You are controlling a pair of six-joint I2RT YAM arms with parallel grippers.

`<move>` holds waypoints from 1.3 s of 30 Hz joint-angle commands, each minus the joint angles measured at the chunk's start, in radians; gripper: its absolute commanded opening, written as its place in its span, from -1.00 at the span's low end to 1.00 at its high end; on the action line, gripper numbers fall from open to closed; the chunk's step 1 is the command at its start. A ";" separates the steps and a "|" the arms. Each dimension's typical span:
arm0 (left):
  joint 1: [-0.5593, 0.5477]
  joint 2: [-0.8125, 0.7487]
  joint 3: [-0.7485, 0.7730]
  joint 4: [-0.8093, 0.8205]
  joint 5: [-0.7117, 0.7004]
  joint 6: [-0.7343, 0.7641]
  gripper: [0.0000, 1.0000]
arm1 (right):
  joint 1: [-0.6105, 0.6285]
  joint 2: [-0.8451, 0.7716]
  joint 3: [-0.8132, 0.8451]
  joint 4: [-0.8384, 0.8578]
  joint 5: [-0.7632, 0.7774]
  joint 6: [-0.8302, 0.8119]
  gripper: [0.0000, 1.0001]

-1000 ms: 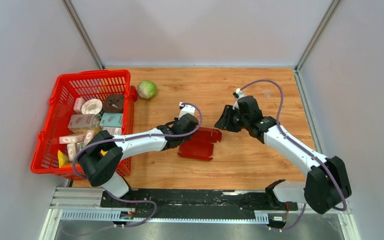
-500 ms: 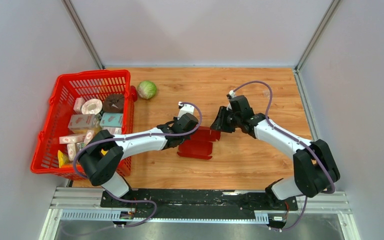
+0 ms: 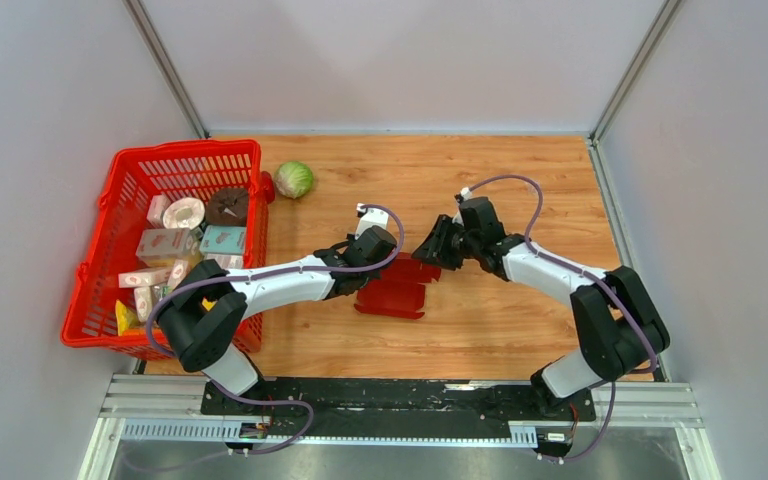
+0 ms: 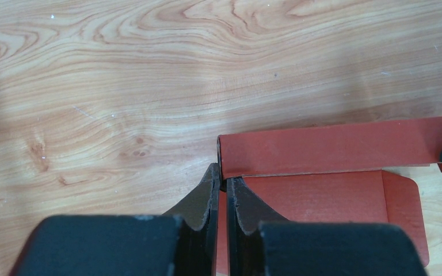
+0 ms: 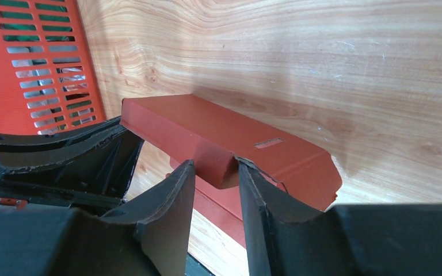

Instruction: Fold the paper box

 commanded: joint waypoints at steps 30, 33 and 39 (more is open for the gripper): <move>-0.001 0.001 0.022 0.003 -0.002 -0.006 -1.00 | -0.042 -0.102 -0.157 0.159 0.049 0.023 0.08; -0.001 0.009 0.028 0.000 -0.001 -0.004 -1.00 | -0.035 -0.145 -0.179 0.059 0.115 -0.051 0.13; -0.004 0.013 0.033 -0.003 -0.005 -0.006 -1.00 | 0.097 -0.179 -0.211 -0.007 0.326 -0.145 -0.62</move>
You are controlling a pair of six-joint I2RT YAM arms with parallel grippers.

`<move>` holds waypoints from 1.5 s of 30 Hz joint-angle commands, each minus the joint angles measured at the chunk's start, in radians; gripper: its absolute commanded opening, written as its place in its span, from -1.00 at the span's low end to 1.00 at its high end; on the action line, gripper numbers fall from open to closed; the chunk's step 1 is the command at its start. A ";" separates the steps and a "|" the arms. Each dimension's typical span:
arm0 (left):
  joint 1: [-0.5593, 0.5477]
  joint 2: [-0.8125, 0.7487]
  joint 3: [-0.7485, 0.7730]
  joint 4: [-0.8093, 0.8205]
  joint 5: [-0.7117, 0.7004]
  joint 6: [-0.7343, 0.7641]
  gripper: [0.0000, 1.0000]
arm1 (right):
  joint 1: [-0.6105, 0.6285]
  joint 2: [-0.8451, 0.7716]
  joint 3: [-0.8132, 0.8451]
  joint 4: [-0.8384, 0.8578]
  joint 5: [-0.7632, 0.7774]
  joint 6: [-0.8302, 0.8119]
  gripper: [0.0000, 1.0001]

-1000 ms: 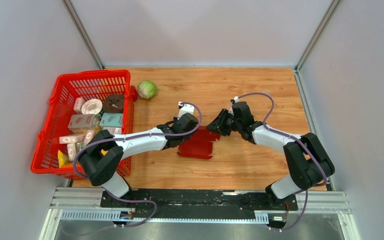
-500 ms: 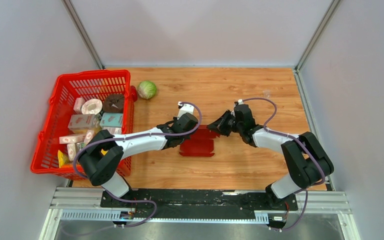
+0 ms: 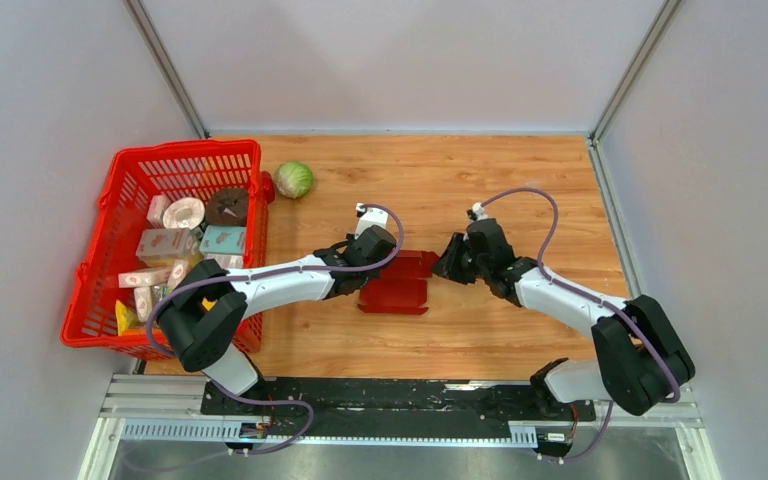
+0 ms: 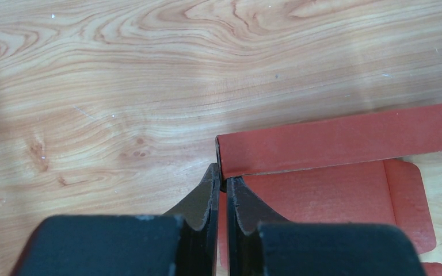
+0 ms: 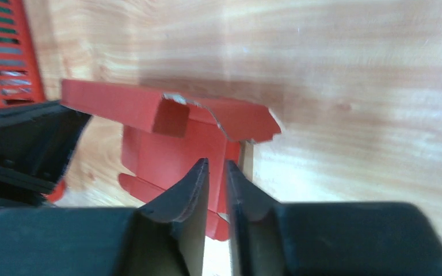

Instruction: Fold the paper box

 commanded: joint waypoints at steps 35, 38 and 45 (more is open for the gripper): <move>-0.012 0.018 0.040 -0.015 -0.022 0.000 -1.00 | 0.234 0.221 0.066 0.139 0.372 -0.129 -1.00; -0.014 0.015 0.039 -0.013 -0.022 0.000 -1.00 | 0.236 0.240 0.063 0.162 0.362 -0.125 -1.00; -0.012 0.016 0.042 -0.015 -0.020 0.001 -1.00 | 0.239 0.261 0.071 0.190 0.332 -0.119 -1.00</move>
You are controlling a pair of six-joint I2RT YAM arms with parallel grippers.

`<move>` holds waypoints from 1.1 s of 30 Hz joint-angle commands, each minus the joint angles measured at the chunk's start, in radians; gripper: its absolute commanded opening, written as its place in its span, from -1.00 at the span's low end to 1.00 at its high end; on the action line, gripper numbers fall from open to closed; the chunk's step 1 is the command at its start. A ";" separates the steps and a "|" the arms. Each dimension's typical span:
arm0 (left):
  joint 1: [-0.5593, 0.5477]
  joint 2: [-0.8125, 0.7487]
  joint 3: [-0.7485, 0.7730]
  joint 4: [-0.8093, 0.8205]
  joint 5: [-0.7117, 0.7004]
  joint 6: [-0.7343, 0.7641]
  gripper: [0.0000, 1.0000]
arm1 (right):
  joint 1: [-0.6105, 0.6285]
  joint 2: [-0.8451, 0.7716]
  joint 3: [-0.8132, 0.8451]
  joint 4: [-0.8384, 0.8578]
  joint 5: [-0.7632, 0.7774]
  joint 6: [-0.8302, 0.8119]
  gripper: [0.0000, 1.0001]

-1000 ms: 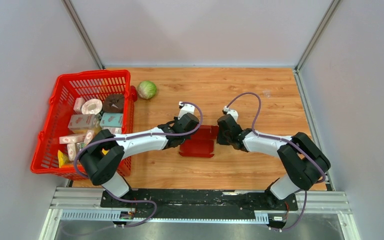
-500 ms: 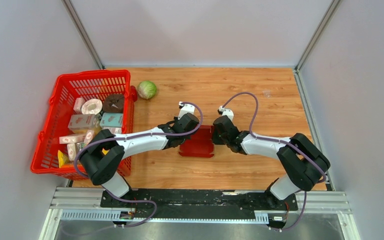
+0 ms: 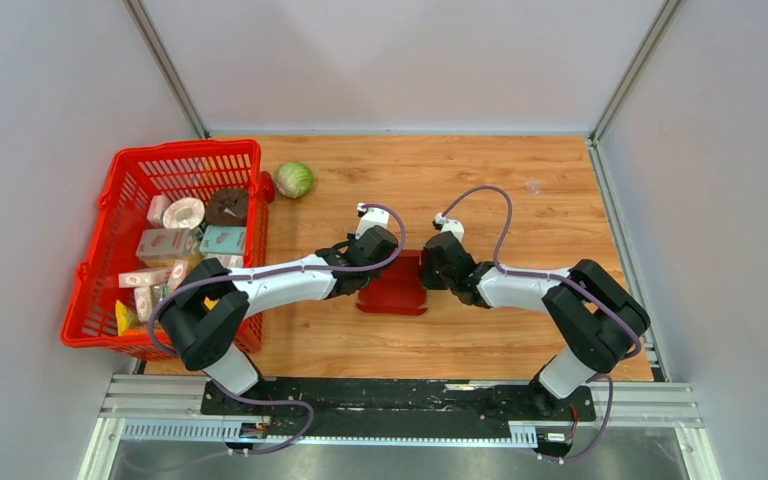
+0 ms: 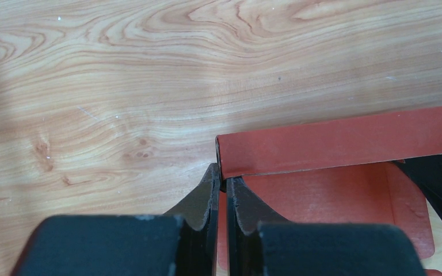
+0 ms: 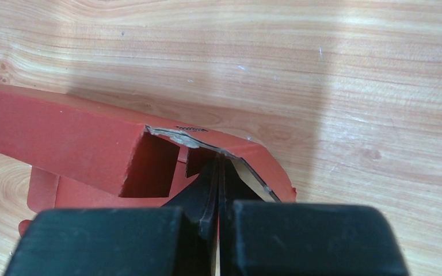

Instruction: Fold the paper box

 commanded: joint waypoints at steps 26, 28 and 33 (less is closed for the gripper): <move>-0.005 0.012 0.035 -0.010 0.001 0.003 -1.00 | 0.038 -0.057 0.014 0.082 0.043 -0.024 -1.00; -0.007 0.014 0.035 -0.010 0.001 0.003 -1.00 | 0.040 -0.025 0.025 0.075 0.029 -0.023 -1.00; -0.007 0.011 0.034 -0.010 0.001 0.001 -1.00 | 0.038 0.066 0.034 0.102 0.009 0.002 -1.00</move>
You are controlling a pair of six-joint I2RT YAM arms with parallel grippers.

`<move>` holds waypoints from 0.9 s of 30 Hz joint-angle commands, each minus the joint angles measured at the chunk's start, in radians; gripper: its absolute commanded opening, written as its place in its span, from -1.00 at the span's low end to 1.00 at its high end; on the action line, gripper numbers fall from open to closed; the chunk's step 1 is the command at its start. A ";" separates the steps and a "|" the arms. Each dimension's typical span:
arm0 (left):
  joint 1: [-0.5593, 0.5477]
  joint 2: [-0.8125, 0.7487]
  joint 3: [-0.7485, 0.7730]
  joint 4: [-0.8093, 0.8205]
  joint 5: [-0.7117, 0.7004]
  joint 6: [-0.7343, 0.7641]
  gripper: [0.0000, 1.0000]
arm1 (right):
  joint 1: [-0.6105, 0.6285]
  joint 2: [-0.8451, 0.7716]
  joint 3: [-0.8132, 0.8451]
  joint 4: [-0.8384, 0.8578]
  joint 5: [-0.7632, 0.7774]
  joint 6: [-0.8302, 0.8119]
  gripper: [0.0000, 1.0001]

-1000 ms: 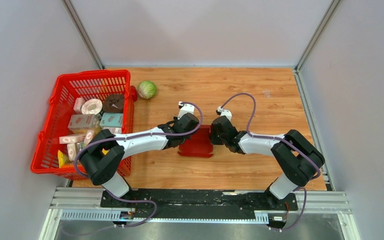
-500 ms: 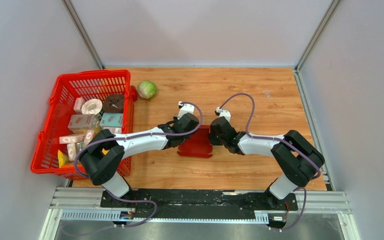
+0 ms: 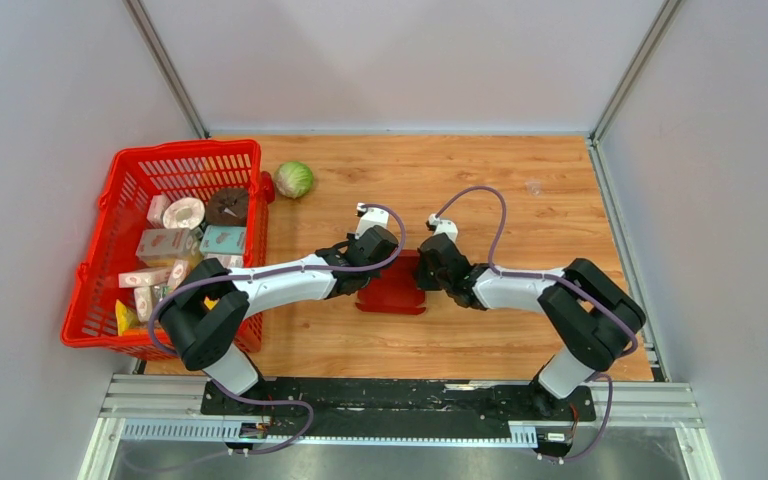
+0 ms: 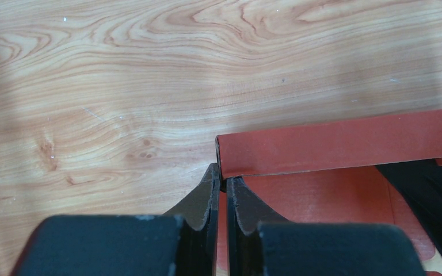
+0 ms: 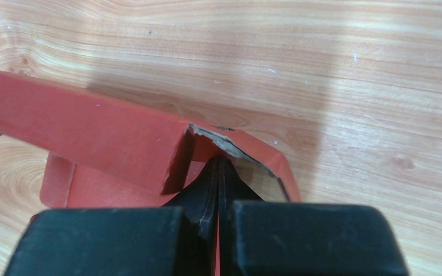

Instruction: Fold the paper box

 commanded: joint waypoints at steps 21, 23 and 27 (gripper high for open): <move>-0.009 0.007 0.034 -0.010 0.016 0.001 -1.00 | -0.008 -0.212 0.020 -0.183 -0.107 -0.109 -0.69; -0.007 0.010 0.034 -0.009 0.015 0.001 -1.00 | -0.008 -0.194 0.004 -0.154 -0.121 -0.091 -0.70; -0.007 0.007 0.032 -0.013 0.021 -0.002 -1.00 | -0.008 -0.105 -0.019 -0.082 -0.106 -0.051 -0.83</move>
